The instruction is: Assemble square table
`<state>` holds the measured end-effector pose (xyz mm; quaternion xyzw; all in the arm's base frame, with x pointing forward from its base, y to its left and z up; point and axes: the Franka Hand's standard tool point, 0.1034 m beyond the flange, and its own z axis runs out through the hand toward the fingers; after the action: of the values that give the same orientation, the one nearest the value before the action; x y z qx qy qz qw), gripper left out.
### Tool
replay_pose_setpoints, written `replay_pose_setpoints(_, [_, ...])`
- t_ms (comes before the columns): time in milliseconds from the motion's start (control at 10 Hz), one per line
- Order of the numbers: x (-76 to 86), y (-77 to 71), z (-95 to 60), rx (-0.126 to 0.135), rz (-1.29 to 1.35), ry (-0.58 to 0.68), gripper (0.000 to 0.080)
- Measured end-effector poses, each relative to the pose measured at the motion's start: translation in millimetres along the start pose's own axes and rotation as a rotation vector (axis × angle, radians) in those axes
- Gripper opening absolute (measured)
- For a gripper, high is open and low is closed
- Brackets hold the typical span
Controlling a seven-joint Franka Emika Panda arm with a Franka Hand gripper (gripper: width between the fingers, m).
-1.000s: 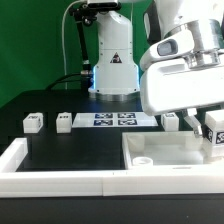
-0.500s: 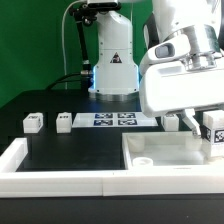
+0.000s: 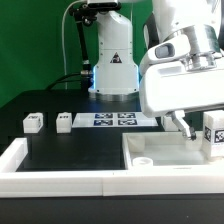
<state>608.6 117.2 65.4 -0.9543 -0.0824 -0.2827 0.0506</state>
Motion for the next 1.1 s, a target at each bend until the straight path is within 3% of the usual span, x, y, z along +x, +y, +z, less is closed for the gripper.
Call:
replay_pose_setpoints(400, [0.6, 0.0, -0.4, 0.001, 0.0, -0.006, 0.0649])
replay_pose_setpoints(800, [24.4, -2.9, -22.7, 0.019, -0.008, -0.074, 0.0649])
replay_pose_setpoints(1000, [21.1, -2.4, -19.9, 0.017, -0.007, -0.069, 0.0649])
replay_pose_setpoints(1100, [15.2, -5.1, -17.8, 0.033, -0.008, -0.146, 0.0649])
